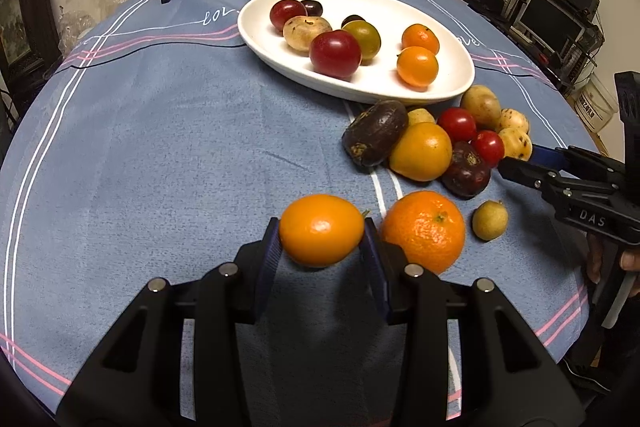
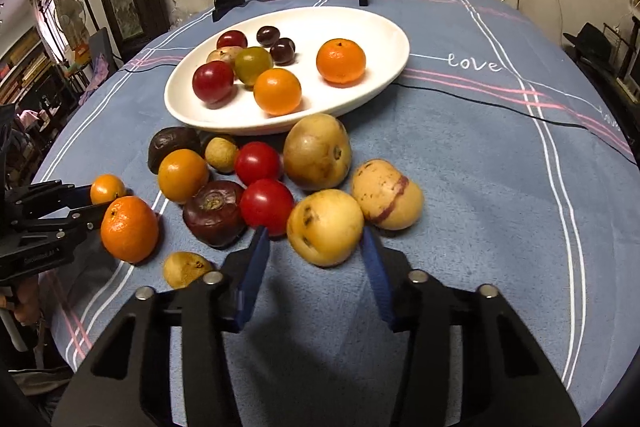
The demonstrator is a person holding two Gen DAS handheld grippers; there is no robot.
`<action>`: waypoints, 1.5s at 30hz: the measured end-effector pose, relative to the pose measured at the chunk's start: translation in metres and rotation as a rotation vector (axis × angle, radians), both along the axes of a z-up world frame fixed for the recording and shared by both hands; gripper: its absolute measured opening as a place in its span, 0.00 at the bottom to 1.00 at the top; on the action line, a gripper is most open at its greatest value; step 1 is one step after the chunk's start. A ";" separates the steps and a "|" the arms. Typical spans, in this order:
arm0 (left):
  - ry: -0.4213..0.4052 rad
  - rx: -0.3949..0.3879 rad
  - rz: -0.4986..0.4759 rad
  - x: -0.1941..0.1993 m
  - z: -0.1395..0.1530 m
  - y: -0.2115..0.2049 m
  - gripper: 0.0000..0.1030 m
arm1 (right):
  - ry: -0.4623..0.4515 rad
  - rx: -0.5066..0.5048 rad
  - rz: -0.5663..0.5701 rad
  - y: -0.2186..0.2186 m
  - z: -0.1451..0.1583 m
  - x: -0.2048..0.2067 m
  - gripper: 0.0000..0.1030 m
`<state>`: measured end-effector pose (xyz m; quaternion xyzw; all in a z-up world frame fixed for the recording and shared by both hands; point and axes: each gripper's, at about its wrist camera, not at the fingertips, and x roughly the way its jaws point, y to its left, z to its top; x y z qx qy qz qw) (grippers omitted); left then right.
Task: Organize fruits
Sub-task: 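Grasp an orange round fruit with the left tool while the right tool grasps a pale yellow fruit, then carry the orange fruit and pale yellow fruit to the plate, opening both tools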
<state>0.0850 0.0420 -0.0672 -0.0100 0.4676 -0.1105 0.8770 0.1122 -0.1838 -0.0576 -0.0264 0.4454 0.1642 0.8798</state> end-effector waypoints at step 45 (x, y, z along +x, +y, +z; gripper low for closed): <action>-0.032 0.000 0.019 -0.003 0.023 0.002 0.39 | -0.071 0.060 0.007 -0.014 0.026 -0.032 0.38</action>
